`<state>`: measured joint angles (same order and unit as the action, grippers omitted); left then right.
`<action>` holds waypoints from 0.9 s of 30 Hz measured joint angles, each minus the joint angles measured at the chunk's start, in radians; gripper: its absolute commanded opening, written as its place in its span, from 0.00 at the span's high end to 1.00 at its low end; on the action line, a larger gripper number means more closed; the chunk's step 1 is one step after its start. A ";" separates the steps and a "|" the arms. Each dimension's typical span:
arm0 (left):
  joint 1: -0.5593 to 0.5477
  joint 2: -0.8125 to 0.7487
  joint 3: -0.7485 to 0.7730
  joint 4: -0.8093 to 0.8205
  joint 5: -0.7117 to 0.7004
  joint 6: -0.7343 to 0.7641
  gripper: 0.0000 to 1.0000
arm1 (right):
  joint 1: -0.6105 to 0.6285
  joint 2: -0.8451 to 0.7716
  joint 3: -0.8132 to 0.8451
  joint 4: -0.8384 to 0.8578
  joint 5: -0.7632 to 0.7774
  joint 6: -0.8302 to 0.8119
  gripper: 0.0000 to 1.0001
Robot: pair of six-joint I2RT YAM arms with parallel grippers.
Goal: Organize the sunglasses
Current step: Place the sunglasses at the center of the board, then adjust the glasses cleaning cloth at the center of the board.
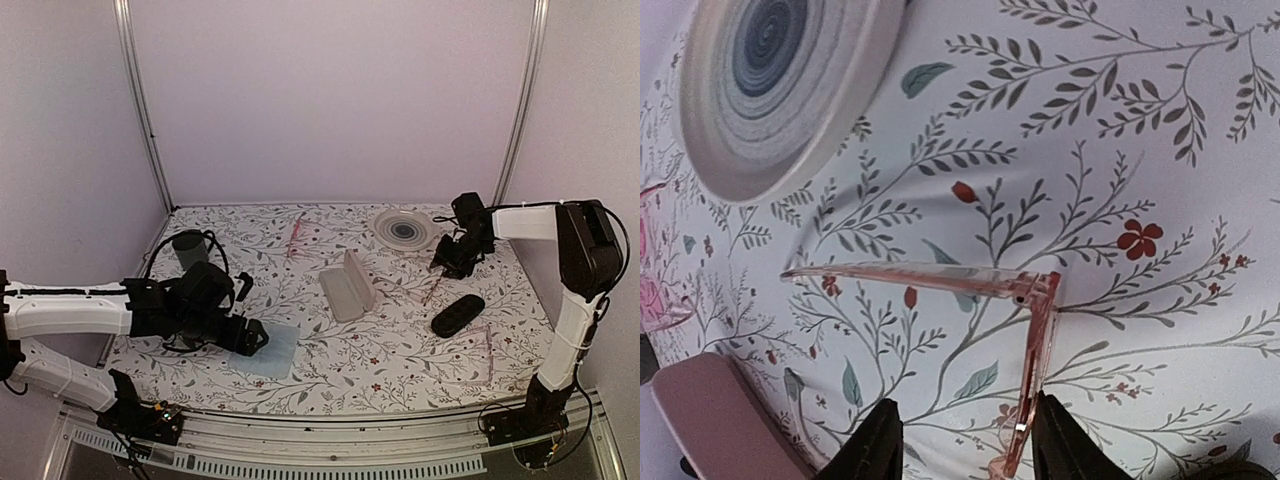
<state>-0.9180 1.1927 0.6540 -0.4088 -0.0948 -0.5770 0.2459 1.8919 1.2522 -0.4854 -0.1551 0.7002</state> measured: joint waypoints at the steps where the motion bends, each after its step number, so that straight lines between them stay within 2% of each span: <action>1: 0.000 -0.004 -0.003 -0.004 -0.001 -0.008 0.11 | 0.003 -0.019 -0.003 0.004 -0.006 -0.010 0.45; 4: 0.000 -0.023 -0.018 -0.017 -0.010 -0.039 0.13 | 0.033 -0.084 -0.003 0.022 -0.010 -0.032 0.40; 9: 0.000 -0.067 -0.067 -0.030 -0.019 -0.096 0.19 | 0.169 -0.182 0.007 0.049 0.032 -0.056 0.32; 14: 0.000 -0.099 -0.110 -0.040 -0.017 -0.141 0.30 | 0.407 -0.184 0.040 0.058 0.093 -0.071 0.26; 19: 0.000 -0.100 -0.116 -0.068 0.000 -0.169 0.37 | 0.562 -0.184 0.051 0.096 0.111 -0.103 0.24; 27: 0.000 -0.024 -0.048 -0.156 0.043 -0.190 0.38 | 0.585 -0.153 0.105 0.160 0.062 -0.200 0.24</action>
<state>-0.9184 1.1683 0.6056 -0.5652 -0.0517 -0.7666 0.8307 1.7390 1.3575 -0.3252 -0.0933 0.5007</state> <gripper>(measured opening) 0.625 0.763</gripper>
